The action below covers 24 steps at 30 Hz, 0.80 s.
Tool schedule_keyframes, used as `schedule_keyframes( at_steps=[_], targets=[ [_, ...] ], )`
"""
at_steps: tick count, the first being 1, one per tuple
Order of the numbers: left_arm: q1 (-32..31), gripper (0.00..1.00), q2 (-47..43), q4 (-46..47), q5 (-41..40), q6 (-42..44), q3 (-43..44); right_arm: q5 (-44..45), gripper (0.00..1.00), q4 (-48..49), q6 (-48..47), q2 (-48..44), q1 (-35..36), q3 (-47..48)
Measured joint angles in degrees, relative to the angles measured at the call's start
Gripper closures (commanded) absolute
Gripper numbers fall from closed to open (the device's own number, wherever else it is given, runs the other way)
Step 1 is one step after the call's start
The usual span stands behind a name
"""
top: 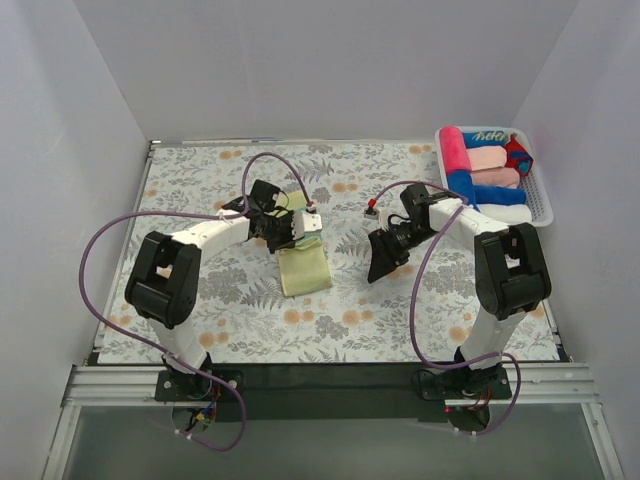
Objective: Roll the towels
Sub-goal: Fold the towel
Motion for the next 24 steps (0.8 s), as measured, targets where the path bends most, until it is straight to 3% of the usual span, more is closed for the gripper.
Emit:
schedule_keyframes(
  at_steps=[10, 11, 14, 17, 21, 24],
  targets=[
    [0.5, 1.00, 3.2, 1.3, -1.3, 0.6, 0.8, -0.1, 0.45, 0.0, -0.1, 0.1, 0.0, 0.0],
    [0.5, 0.98, 3.3, 1.4, -1.5, 0.6, 0.8, -0.1, 0.45, 0.0, -0.1, 0.1, 0.0, 0.0],
    [0.8, 0.79, 3.2, 2.0, -1.8, 0.6, 0.8, -0.1, 0.45, 0.0, -0.1, 0.1, 0.0, 0.0],
    [0.9, 0.68, 3.1, 2.4, -1.9, 0.7, 0.8, -0.2, 0.45, 0.0, -0.1, 0.1, 0.0, 0.0],
    [1.0, 0.61, 1.7, 2.7, -1.9, -0.1, 0.8, -0.4, 0.47, -0.3, -0.1, 0.3, 0.0, 0.3],
    [1.2, 0.62, -0.9, 2.4, -1.1, -1.2, 0.8, -0.6, 0.49, -0.8, -0.1, 1.4, 0.0, 2.5]
  ],
)
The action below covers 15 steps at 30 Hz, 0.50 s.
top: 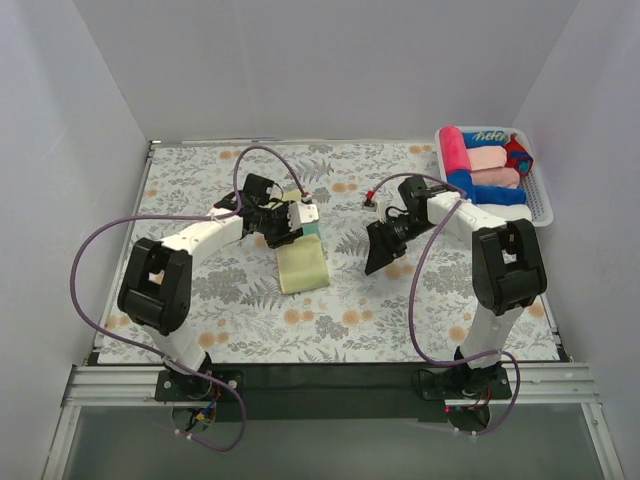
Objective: Roll the towels
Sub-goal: Fold the towel
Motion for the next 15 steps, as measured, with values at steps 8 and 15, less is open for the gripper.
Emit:
schedule_keyframes(
  at_steps=[8, 15],
  targets=[
    [0.2, 0.56, -17.9, -1.9, 7.7, 0.7, -5.5, -1.4, 0.54, 4.6, 5.0, 4.7, 3.4, 13.2],
    [-2.5, 0.48, -31.1, -4.3, 10.2, 4.9, -20.7, -4.2, 0.58, 12.0, 11.1, 12.0, 13.7, 20.5]
  ],
)
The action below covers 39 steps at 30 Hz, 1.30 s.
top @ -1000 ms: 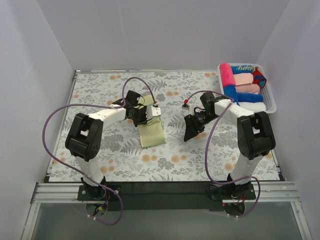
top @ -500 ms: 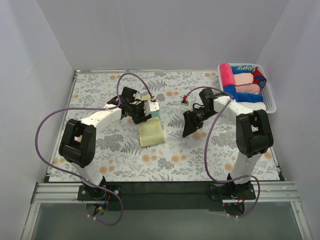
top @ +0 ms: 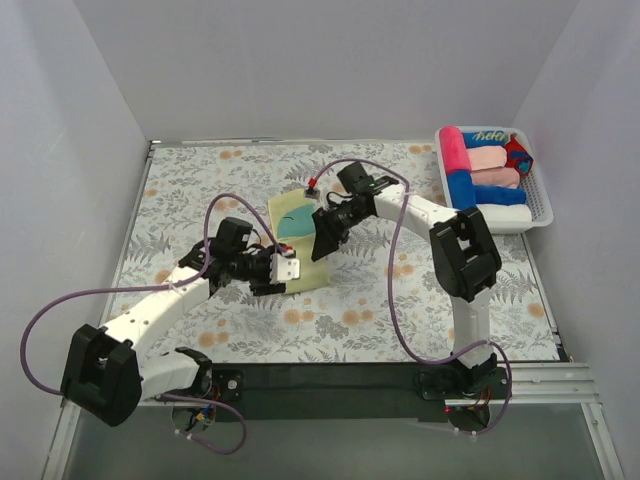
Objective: Roll the towels
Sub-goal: Roll the towel
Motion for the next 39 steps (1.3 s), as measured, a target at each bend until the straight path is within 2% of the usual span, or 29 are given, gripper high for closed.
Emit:
schedule_keyframes(
  at_steps=[6, 12, 23, 27, 28, 30, 31, 33, 39],
  targets=[
    [-7.1, 0.48, -4.3, 0.8, -3.1, 2.2, -7.8, -0.2, 0.62, 5.7, 3.9, 6.1, 6.3, -5.1],
    [-12.9, 0.49, -3.1, 5.2, -6.8, 2.1, -10.3, -3.0, 0.64, 8.2, 7.0, 9.8, 5.8, -7.3],
    [-14.9, 0.55, 6.5, 15.8, -15.0, 2.6, -12.9, -5.3, 0.64, 10.6, 8.9, 9.8, 5.3, -8.5],
    [-15.1, 0.66, 9.3, 19.3, -16.6, 2.9, -13.1, -5.7, 0.66, 10.9, 9.5, 9.5, 5.0, -8.9],
    [-15.1, 0.74, 9.8, 20.1, -16.8, 2.8, -13.0, -5.9, 0.66, 11.0, 9.6, 9.3, 4.9, -9.2],
    [-15.1, 0.82, 11.3, 21.5, -17.2, 3.0, -12.8, -6.1, 0.66, 10.9, 9.8, 8.9, 4.6, -9.4],
    [-15.2, 0.92, 12.0, 21.7, -17.3, 3.0, -12.4, -6.3, 0.66, 10.9, 9.9, 8.7, 4.4, -9.4],
    [-15.2, 1.00, 13.4, 21.7, -17.6, 3.2, -11.5, -6.3, 0.66, 10.8, 9.9, 7.8, 3.8, -9.4],
    [-15.2, 1.00, 11.1, 14.4, -15.0, 4.2, -10.4, -4.9, 0.65, 10.3, 9.8, 2.5, -0.5, -8.3]
  ],
)
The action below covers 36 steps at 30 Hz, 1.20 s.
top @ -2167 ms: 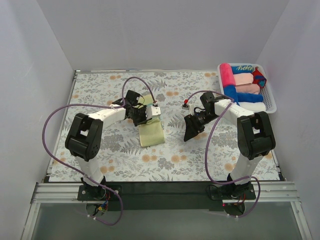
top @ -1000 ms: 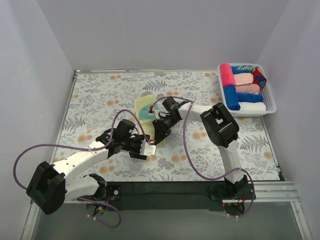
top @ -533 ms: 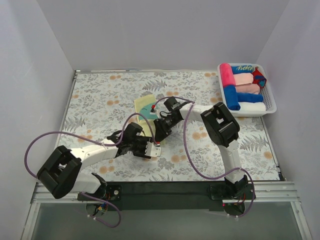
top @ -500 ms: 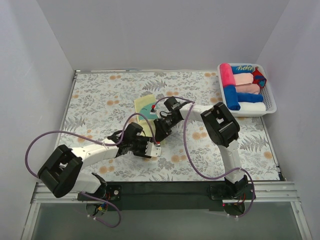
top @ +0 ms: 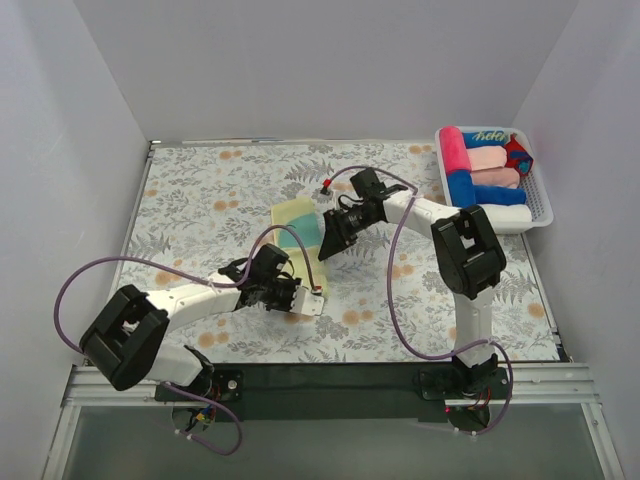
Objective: Roll the towels
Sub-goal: Roll the towel
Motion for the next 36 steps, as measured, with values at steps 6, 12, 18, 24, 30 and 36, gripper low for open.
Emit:
schedule_keyframes(
  at_steps=[6, 12, 18, 24, 30, 36],
  targets=[
    [0.0, 1.00, -6.0, -13.0, 6.9, 0.2, 0.6, 2.4, 0.61, 0.2, -0.2, -2.6, -1.0, 2.2],
    [0.0, 1.00, -6.8, -22.0, 13.0, -0.9, 4.4, 5.2, 0.62, -0.3, -0.5, -1.0, 2.3, 3.2],
    [0.6, 1.00, -5.3, -25.7, 16.5, -2.7, 8.3, 7.0, 0.67, 0.0, -1.8, 3.7, 5.8, 4.3],
    [5.3, 1.00, -2.9, -26.4, 18.4, -4.1, 11.5, 8.1, 0.70, -0.2, -3.2, 5.3, 8.2, 0.7],
    [10.2, 1.00, -0.1, -24.0, 18.6, -4.9, 14.2, 7.6, 0.66, -0.2, -4.3, 5.3, 8.3, 0.3],
    [10.9, 1.00, 3.5, -19.4, 18.2, -5.4, 14.3, 7.8, 0.50, -2.7, -5.1, 5.2, 8.4, 2.4]
  ],
)
